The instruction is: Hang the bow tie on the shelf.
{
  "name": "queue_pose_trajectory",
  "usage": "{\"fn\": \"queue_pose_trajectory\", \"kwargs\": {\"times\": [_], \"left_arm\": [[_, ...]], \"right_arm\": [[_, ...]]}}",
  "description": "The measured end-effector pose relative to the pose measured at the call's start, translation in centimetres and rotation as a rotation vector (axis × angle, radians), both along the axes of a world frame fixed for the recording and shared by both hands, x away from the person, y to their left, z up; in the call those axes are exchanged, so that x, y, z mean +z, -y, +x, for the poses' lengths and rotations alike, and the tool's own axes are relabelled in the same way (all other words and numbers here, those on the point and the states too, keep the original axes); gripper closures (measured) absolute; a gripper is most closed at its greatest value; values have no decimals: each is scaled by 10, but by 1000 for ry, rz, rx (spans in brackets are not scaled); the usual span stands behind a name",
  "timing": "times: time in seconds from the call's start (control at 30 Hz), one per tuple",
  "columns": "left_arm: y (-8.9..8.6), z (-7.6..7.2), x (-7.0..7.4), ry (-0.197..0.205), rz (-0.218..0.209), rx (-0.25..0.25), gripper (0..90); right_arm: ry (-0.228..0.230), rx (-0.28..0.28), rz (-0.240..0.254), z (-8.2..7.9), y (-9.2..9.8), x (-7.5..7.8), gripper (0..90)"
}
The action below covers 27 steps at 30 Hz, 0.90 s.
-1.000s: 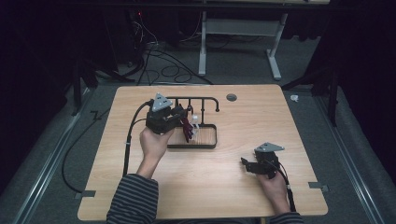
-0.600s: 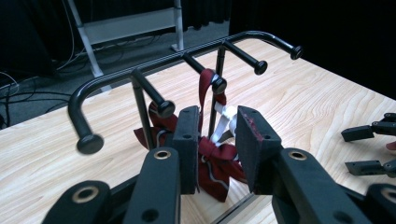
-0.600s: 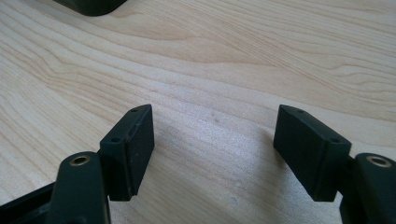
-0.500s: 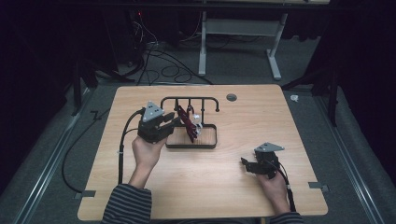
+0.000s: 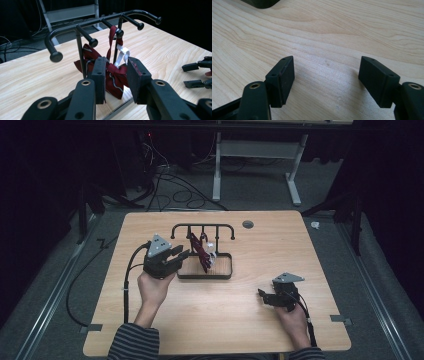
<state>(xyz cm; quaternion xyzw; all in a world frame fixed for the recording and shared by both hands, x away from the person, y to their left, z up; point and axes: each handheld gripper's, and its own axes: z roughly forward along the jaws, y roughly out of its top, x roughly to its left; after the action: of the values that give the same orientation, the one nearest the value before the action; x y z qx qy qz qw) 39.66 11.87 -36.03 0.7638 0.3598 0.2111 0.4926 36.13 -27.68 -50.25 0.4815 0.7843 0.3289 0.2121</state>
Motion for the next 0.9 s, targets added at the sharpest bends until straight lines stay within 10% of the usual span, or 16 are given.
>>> {"fn": "queue_pose_trajectory", "kwargs": {"times": [0.9], "left_arm": [[-29,-19,-19,-27,-31,43,677]], "right_arm": [[-1,-1,1,0,0,0,302]]}}
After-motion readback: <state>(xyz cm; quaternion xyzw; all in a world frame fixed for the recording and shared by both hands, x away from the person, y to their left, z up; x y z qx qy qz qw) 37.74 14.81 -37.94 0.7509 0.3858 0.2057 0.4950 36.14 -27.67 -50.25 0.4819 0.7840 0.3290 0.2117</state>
